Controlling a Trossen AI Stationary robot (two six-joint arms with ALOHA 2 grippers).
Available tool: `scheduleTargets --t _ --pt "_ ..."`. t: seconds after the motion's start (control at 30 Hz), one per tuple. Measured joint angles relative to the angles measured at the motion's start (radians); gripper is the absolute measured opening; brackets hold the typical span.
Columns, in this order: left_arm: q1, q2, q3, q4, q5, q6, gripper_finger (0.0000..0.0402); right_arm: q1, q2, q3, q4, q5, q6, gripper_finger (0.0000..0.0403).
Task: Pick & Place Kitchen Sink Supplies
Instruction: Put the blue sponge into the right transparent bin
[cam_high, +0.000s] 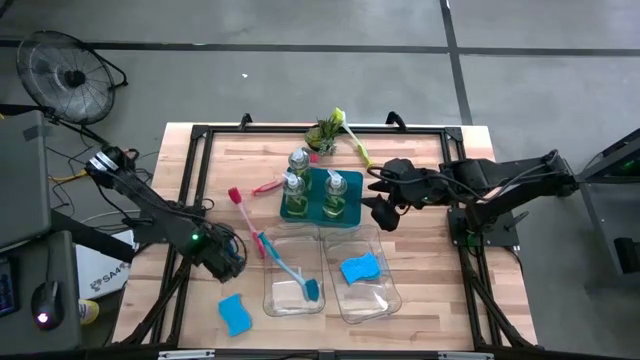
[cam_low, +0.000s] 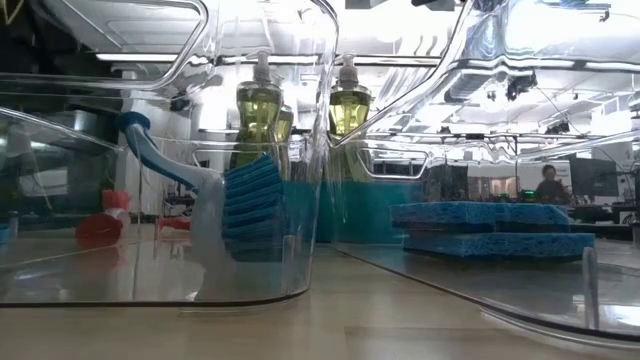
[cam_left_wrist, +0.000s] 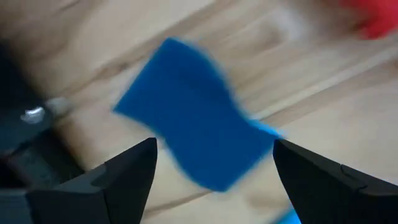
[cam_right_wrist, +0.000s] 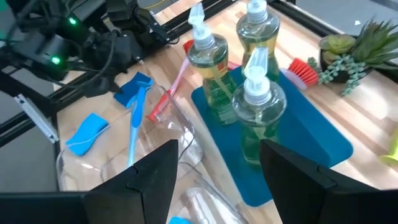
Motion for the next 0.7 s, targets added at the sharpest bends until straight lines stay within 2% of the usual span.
scheduleTargets --t 0.13,0.27,0.43,0.7 --pt "-0.001 0.052 0.0 0.009 0.046 -0.006 0.0317 0.0 0.0 0.0 -0.001 -0.04 0.0 0.022" --pt "0.012 0.079 0.0 0.05 0.024 -0.008 0.0317 0.0 0.0 0.0 -0.003 -0.074 0.0 0.022" --pt "0.024 0.102 0.0 0.048 0.001 0.004 0.0317 0.015 0.0 0.0 -0.006 -0.081 -0.001 0.022" --pt "0.024 0.102 0.0 0.048 0.037 0.005 0.0317 0.04 0.0 0.0 -0.035 -0.072 -0.003 0.022"
